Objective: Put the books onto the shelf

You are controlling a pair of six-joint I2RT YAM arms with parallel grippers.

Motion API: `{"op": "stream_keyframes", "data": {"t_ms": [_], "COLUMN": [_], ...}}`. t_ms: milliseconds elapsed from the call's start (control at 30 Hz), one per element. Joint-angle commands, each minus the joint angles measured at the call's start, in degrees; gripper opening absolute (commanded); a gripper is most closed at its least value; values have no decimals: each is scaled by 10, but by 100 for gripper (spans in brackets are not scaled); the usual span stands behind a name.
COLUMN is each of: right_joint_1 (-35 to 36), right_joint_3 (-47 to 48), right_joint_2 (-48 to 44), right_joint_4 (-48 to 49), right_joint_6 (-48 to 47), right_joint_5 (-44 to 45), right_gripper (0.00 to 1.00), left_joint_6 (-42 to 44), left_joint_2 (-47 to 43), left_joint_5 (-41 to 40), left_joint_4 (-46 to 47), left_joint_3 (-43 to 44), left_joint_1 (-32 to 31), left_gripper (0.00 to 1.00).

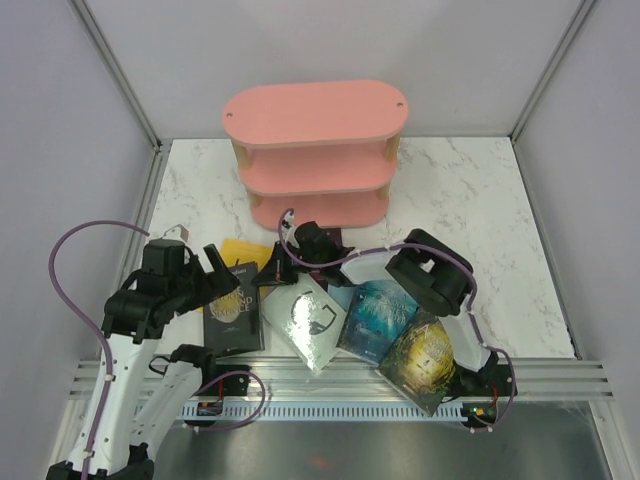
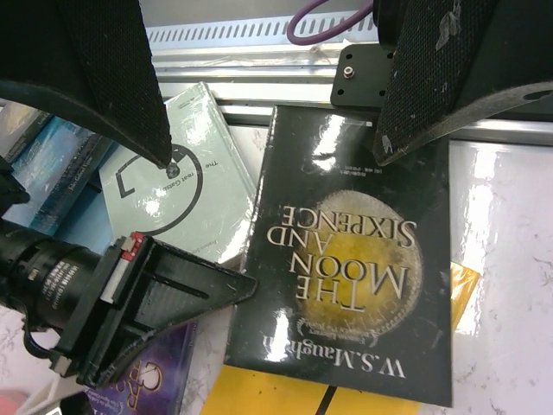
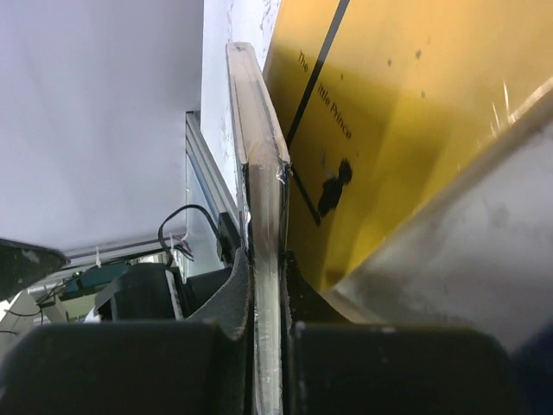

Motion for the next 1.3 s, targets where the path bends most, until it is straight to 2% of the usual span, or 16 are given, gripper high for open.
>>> {"op": "stream_keyframes", "data": {"t_ms": [0,267,467,567,700,867,1033,1167,1200,1233,1267], "right_joint_1": [-13,-64,-112,-134,-148,-148,-149,-149,-149,-149,-148], "right_joint_3": [-29,-128,-161,-161,-160,-193,-216,-219,-215,-214,-214], "right_joint_2": [-91,-260,-383,-431,-478,-535,-584,-581,-570,-564,-559], "right_joint_4": [0,-63,-145,-197,-262,-302,-348,-378,-395,-401,-406], "right_joint_6": [-6,-38,-75,-101,-128,-131,-134,-146,-147,-148,-146], "right_joint_5": [7,30,33,30,19,2,10,22,23,23,21], "right_gripper": [0,0,0,0,0,0,0,0,3,16,35], "left_joint_6": [26,25,7,-23,-42,-52,-83,-104,-101,-95,-80], "left_joint_2": [-2,18,35,34,60,155,213,280,294,296,296], "left_joint_5": [2,7,88,164,196,221,270,288,285,279,260], "left_joint_4": [16,46,128,208,350,465,596,635,634,626,604], "left_joint_3": [32,42,-20,-74,-164,-192,-217,-230,-228,-225,-215], "left_joint_1": [2,1,2,1,2,2,6,6,6,6,6], "left_gripper": [100,100,100,100,100,100,100,100,100,100,100]}}
